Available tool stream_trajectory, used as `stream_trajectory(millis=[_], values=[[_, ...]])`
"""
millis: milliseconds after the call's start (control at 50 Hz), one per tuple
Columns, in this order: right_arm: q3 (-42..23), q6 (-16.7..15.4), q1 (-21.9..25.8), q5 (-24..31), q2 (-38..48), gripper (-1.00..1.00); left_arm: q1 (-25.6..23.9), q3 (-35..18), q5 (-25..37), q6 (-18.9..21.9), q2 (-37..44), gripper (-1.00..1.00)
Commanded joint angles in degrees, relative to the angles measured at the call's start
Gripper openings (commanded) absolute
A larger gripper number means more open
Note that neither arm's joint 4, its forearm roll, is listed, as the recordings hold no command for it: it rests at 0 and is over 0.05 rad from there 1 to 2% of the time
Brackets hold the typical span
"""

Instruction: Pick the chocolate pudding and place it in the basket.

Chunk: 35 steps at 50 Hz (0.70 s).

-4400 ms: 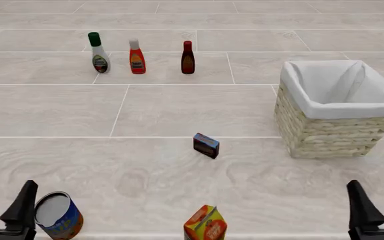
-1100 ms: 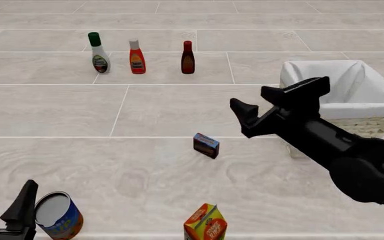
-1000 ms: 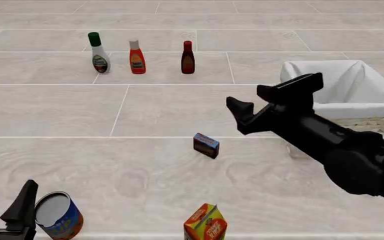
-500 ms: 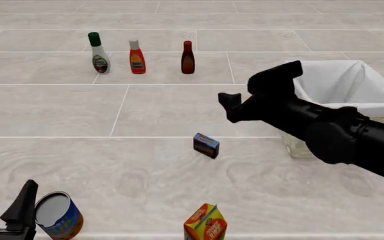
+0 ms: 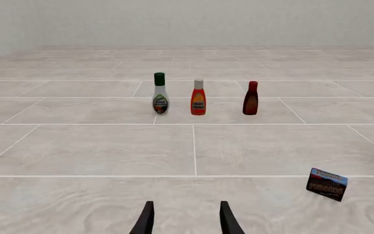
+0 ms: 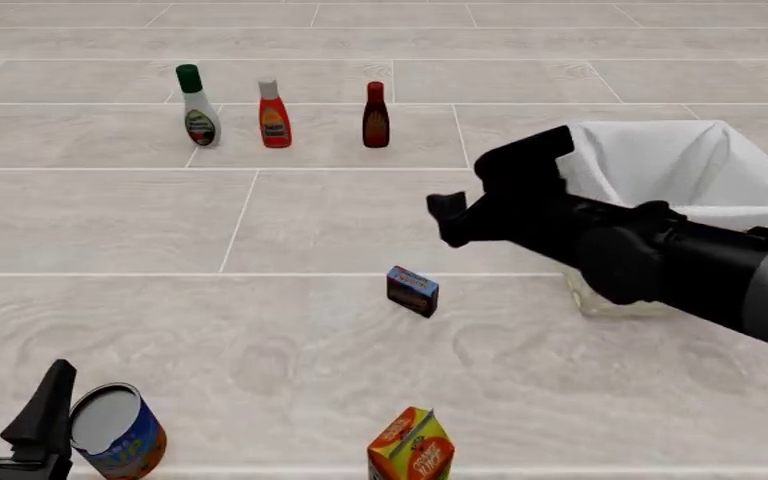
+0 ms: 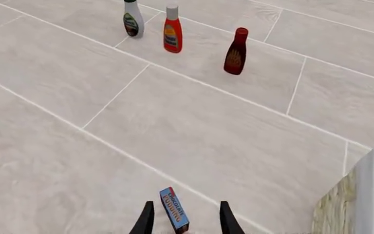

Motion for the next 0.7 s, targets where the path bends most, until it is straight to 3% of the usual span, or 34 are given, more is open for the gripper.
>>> stream_trajectory(millis=[20,700], values=[[-0.9,-0.1,0.1,-0.3,3.2,1.00,0.0,0.0,0.0,0.0,0.0,1.00],[-1.6,0.5,0.3,-3.9,10.8,1.00,0.0,0.0,0.0,0.0,0.0,1.00]])
